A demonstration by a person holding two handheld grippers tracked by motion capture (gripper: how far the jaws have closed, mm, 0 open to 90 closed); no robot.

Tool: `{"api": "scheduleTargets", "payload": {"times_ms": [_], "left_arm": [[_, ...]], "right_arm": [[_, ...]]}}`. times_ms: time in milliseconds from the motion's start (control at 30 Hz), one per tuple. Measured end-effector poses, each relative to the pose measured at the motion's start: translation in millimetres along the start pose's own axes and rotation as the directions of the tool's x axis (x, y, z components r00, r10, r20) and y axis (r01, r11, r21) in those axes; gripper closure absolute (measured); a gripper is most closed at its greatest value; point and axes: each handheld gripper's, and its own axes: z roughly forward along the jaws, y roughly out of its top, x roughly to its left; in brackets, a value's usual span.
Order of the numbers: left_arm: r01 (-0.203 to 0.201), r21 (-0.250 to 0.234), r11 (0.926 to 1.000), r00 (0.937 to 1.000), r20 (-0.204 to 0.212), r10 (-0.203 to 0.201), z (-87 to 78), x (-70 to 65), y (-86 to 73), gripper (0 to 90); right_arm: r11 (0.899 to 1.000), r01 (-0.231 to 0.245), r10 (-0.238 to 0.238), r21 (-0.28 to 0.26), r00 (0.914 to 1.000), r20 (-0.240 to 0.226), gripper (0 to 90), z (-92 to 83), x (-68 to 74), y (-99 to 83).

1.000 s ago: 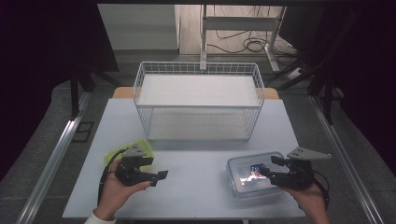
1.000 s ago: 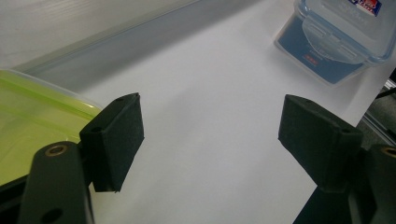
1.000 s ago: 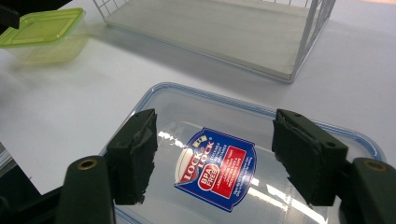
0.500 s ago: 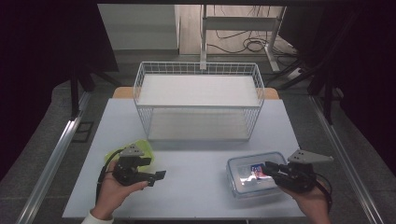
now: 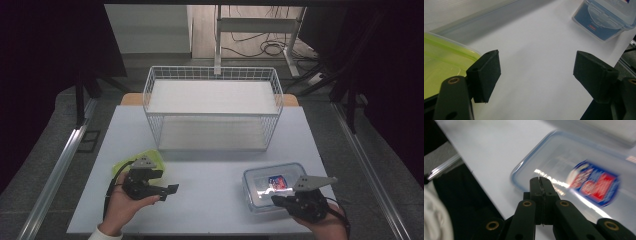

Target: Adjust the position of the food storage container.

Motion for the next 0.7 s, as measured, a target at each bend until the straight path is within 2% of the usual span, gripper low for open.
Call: {"api": "scheduleTargets", "payload": {"times_ms": [67,100,200,233,367,467,700], "left_arm": [[0.001,-0.003,1.0,1.0,0.001,-0.001,-0.3,-0.4,0.4,22.0],[0.001,-0.003,1.0,1.0,0.001,-0.001,-0.3,-0.4,0.4,22.0],[0.0,0.0,1.0,1.0,0.001,0.0,0.3,0.2,0.0,22.1],[0.001,0.003,1.0,1.0,0.001,-0.001,1.3,0.5,-0.2,22.1],[-0.001,0.009,1.0,1.0,0.003,0.001,3.4,0.2,-0.3,22.1],[-0.002,0.012,0.9999,1.0,0.004,0.002,4.6,-0.2,-0.5,22.1],[-0.004,0.019,0.9998,1.0,0.006,0.004,6.5,-0.7,-1.2,22.1]], "right_arm": [[0.999,0.025,-0.023,0.04,0.9988,-0.042,89.5,6.3,9.6,-7.1],[0.999,0.025,-0.023,0.04,0.9988,-0.042,89.5,6.3,9.6,-7.1],[0.995,0.048,-0.043,0.089,0.9973,-0.059,89.4,13.7,15.6,-10.2],[0.99,0.061,-0.052,0.123,0.9955,-0.079,89.5,20.3,16.1,-11.1],[0.983,0.074,-0.061,0.169,0.995,-0.08,89.5,31.0,16.6,-12.3],[0.981,0.081,-0.07,0.177,0.9954,-0.066,89.6,35.6,16.3,-12.6],[0.987,0.062,-0.054,0.148,0.9969,-0.058,89.5,44.4,14.7,-8.7]]}}
